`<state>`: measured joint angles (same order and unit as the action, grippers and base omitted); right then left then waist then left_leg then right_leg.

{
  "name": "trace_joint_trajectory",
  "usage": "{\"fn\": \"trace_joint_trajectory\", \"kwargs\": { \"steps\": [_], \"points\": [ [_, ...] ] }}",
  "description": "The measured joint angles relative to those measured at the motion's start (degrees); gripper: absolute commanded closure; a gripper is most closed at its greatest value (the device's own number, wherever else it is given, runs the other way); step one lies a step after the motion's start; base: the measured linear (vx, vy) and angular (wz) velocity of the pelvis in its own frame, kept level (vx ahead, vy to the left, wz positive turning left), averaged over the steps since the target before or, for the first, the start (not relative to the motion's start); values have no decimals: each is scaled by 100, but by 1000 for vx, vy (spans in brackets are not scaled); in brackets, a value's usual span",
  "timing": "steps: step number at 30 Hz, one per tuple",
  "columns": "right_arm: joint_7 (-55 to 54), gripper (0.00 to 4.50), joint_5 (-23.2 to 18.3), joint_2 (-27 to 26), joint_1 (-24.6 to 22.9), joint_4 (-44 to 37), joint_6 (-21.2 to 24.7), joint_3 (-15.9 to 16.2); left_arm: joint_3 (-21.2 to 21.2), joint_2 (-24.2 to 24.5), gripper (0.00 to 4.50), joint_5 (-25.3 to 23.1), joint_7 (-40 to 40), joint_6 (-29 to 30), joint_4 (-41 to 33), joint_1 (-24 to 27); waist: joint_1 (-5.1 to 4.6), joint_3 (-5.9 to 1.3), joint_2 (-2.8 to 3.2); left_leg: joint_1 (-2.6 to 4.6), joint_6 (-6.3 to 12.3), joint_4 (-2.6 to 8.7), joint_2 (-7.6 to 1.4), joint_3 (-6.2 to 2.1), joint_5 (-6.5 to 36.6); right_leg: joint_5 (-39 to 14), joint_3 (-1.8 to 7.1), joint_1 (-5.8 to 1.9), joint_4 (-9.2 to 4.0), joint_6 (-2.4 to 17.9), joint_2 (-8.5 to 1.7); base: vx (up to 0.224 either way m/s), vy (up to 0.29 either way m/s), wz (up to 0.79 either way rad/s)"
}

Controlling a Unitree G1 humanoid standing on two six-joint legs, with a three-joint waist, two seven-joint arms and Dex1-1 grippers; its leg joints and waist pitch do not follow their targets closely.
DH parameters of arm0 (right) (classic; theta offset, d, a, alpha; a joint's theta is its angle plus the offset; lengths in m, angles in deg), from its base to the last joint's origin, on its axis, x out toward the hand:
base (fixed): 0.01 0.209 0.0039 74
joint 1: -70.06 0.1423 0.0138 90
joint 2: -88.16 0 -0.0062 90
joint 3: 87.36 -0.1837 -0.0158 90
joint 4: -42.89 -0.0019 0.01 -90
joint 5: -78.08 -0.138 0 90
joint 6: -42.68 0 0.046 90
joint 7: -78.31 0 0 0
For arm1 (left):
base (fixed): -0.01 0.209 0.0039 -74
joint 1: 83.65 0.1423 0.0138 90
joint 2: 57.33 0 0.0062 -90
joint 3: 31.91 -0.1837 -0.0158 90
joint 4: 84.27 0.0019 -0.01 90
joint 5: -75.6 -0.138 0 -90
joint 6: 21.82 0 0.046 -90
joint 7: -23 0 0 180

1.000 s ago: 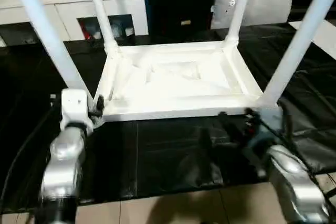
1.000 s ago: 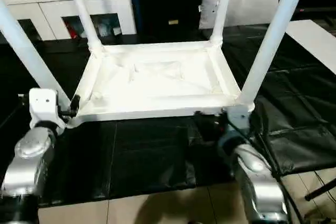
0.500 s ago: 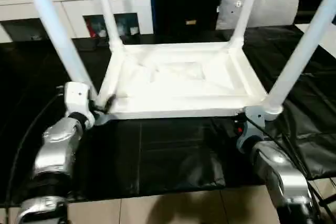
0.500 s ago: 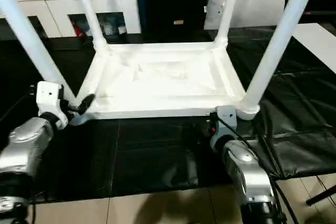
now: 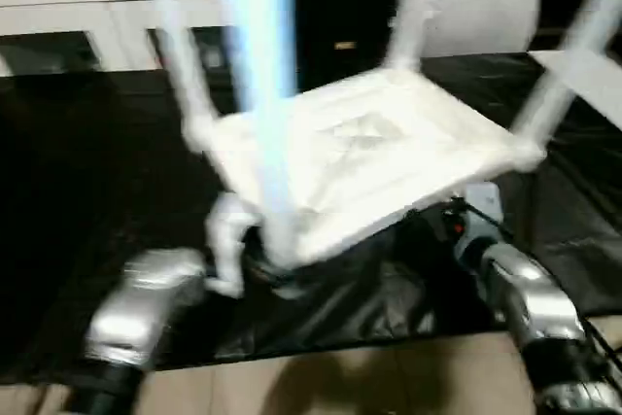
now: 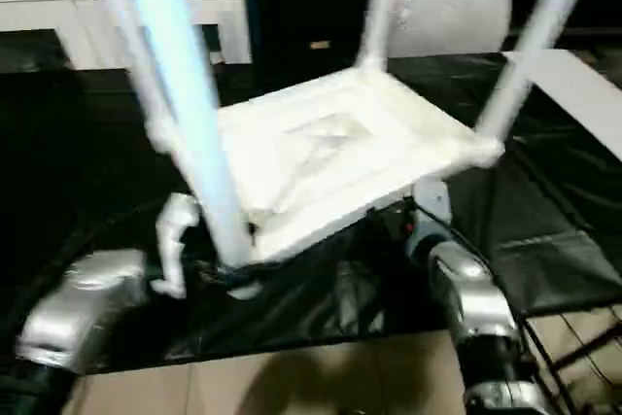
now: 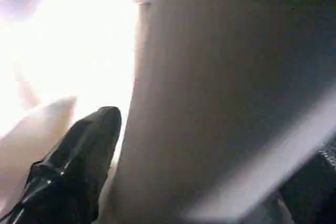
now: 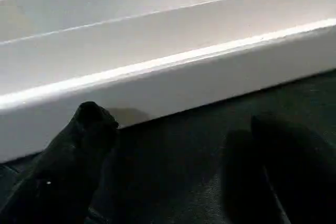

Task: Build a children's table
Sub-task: Rotate table base

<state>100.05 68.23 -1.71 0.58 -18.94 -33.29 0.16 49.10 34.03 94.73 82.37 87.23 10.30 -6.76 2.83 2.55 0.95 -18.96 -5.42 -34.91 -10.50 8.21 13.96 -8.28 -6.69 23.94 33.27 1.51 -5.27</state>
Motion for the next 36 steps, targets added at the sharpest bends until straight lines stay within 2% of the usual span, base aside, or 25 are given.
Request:
{"fn": "trace_joint_trajectory", "kwargs": {
  "steps": [4, 10, 16, 25, 33, 36],
  "points": [
    [160, 0, 84, -108, 30, 23, -92, 143, -300, -188, 7, -3, -99, 36, -319, 1, -101, 2, -9, -2, 1, 8, -17, 3, -1, 3, -6, 8, 0, 5, 14, 0, 0, 0],
    [667, 0, 172, -204, 49, 61, -216, 435, -431, -440, 7, -19, -369, 335, -792, 113, -127, 33, -64, -4, 29, 10, -38, 12, -17, 5, -8, 15, -3, 11, 29, 0, 0, 0],
    [1133, 0, 274, -323, -30, 67, -395, 744, -530, -671, 7, 49, -648, 590, -1037, 167, -134, 35, -82, -3, 29, 10, -40, 14, -17, 8, -8, 15, -6, 17, 31, 0, 0, 0],
    [1231, 0, 345, -507, -44, 68, -577, 862, -829, -838, 7, 7, -766, 684, -1172, 181, -91, 35, -85, -3, 28, 11, -41, 13, -17, 10, -7, 13, -8, 20, 32, 0, 0, 0],
    [879, 0, 453, -569, -49, 191, -710, 811, -997, -1242, 7, -642, -1708, 185, -607, -110, -73, 34, -82, 0, 13, 9, -40, 10, -22, 11, -7, 6, -9, 20, 32, 0, 0, 0],
    [782, 0, 444, -458, -50, 251, -719, 628, -977, -1281, 7, -901, -2071, -72, -398, -160, -45, 31, -76, -2, -8, 9, -39, 10, -14, 11, -8, 2, -10, 19, 29, 0, 0, 0]
  ]
}}
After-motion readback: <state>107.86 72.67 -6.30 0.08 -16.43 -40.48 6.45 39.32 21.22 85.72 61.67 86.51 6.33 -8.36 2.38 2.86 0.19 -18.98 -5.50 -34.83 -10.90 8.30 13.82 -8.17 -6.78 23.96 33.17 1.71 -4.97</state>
